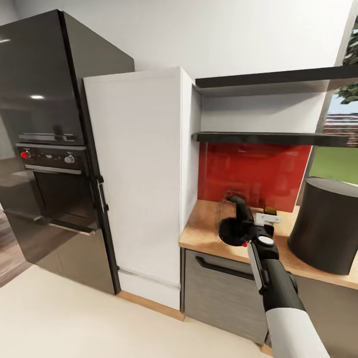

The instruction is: Set up a coffee station on the kitchen countertop: keep the coffee maker on the countertop, move the bottle of coffee from the kitchen shelf to the counter next to the coffee maker, place a paper coffee filter on top of the coffee maker, put the saucer next to the coffee maker with the coffee cup on the saucer, and place the electric kettle next to the coffee maker.

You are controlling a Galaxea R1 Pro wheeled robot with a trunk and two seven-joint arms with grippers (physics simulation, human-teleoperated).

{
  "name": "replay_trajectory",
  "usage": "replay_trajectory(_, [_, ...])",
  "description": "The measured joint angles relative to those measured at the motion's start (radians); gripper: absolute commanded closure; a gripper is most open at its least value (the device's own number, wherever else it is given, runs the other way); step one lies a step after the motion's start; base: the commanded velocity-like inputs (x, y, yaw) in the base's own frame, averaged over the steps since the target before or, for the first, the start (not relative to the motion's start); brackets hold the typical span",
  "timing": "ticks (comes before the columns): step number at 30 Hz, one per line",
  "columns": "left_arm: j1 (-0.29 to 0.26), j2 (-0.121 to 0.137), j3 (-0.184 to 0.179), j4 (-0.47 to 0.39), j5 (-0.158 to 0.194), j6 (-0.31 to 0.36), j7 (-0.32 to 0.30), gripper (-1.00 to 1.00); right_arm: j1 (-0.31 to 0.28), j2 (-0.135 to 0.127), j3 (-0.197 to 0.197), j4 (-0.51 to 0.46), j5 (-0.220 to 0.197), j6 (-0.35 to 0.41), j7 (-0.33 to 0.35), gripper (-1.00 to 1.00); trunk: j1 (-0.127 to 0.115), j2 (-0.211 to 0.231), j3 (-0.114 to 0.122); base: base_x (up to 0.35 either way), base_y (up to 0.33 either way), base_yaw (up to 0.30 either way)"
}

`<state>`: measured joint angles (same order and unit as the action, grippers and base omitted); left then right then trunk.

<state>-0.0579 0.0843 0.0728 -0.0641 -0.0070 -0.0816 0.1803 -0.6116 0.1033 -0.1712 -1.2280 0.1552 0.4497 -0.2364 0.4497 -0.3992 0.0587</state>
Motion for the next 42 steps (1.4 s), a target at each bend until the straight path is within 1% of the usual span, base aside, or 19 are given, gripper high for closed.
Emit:
replay_trajectory(1, [0.0, 0.0, 0.0, 0.0, 0.0, 0.0, 0.0, -1.0, 0.0, 0.006, 0.0, 0.002, 0.0, -0.013, -0.026, 1.0, 0.0, 0.0, 0.0, 0.007, 0.007, 0.0])
replay_trajectory(2, [0.0, 0.0, 0.0, 0.0, 0.0, 0.0, 0.0, -1.0, 0.0, 0.016, 0.001, 0.013, -0.006, -0.058, -0.062, 1.0, 0.0, 0.0, 0.0, 0.005, 0.005, 0.0])
replay_trajectory(7, [0.0, -0.001, 0.0, 0.0, 0.0, 0.0, -0.001, -1.0, 0.0, 0.024, 0.0, 0.047, -0.009, -0.141, -0.103, 1.0, 0.0, 0.0, 0.0, 0.001, 0.001, 0.0])
replay_trajectory(11, [0.0, -0.001, 0.0, 0.0, 0.0, 0.0, -0.001, -1.0, 0.0, 0.025, 0.0, 0.053, -0.012, -0.144, -0.105, 1.0, 0.0, 0.0, 0.0, 0.0, 0.0, 0.0])
replay_trajectory(13, [0.0, -0.002, 0.0, 0.0, 0.0, 0.0, -0.001, -1.0, 0.0, 0.031, 0.0, 0.078, -0.017, -0.145, -0.105, 1.0, 0.0, 0.0, 0.0, 0.0, 0.0, 0.0])
replay_trajectory(16, [0.0, -0.002, 0.0, 0.0, 0.0, 0.0, -0.002, -1.0, 0.0, 0.037, 0.0, 0.096, -0.009, -0.144, -0.116, 1.0, 0.0, 0.0, 0.0, 0.0, 0.0, -0.015])
replay_trajectory(17, [0.0, -0.002, 0.0, 0.0, 0.0, 0.0, -0.002, -1.0, 0.0, 0.037, -0.001, 0.098, -0.007, -0.145, -0.131, 1.0, 0.0, 0.0, 0.0, 0.0, 0.0, -0.137])
replay_trajectory(18, [0.0, -0.002, 0.0, 0.0, 0.0, 0.0, -0.002, -1.0, 0.0, 0.038, -0.002, 0.102, -0.005, -0.146, -0.163, 1.0, 0.0, 0.0, 0.0, 0.0, 0.0, -0.23])
replay_trajectory(19, [0.0, 0.0, 0.0, -0.001, 0.0, -0.001, -0.002, -1.0, 0.0, 0.038, -0.002, 0.116, -0.004, -0.162, -0.216, 1.0, 0.0, 0.0, 0.0, 0.0, 0.0, -0.247])
replay_trajectory(20, [0.0, 0.001, 0.0, -0.001, -0.001, -0.001, -0.002, -1.0, 0.0, 0.038, -0.002, 0.125, -0.011, -0.175, -0.229, 1.0, 0.0, 0.0, 0.0, 0.0, 0.0, -0.253])
replay_trajectory(22, [0.0, 0.001, -0.001, 0.0, -0.001, -0.001, -0.003, -1.0, 0.0, 0.038, -0.002, 0.143, -0.013, -0.192, -0.241, 1.0, 0.0, 0.0, 0.0, 0.0, 0.0, -0.265])
replay_trajectory(24, [0.0, 0.002, -0.001, 0.0, -0.001, -0.001, -0.003, -1.0, 0.0, 0.038, -0.001, 0.21, -0.022, -0.241, -0.249, 1.0, 0.0, 0.0, 0.0, 0.0, 0.0, -0.274])
replay_trajectory(25, [0.0, 0.002, -0.001, 0.0, -0.001, -0.001, -0.003, -1.0, 0.0, 0.038, -0.001, 0.215, -0.014, -0.249, -0.25, 1.0, 0.0, 0.0, 0.0, 0.0, 0.0, -0.275])
replay_trajectory(28, [0.0, 0.002, 0.0, 0.0, 0.0, -0.001, -0.003, -1.0, 0.0, 0.039, -0.001, 0.233, -0.013, -0.282, -0.251, 1.0, 0.0, 0.0, 0.0, 0.0, 0.0, -0.275])
replay_trajectory(37, [0.0, 0.002, 0.0, 0.0, -0.001, 0.0, -0.003, -1.0, 0.0, 0.04, 0.0, 0.24, -0.015, -0.296, -0.251, 1.0, 0.0, 0.0, 0.0, 0.0, 0.0, -0.264])
replay_trajectory(42, [0.0, 0.003, 0.0, 0.0, -0.001, 0.0, -0.003, -1.0, 0.0, 0.04, 0.0, 0.24, -0.015, -0.296, -0.251, 1.0, 0.0, 0.0, 0.0, 0.0, 0.0, -0.038])
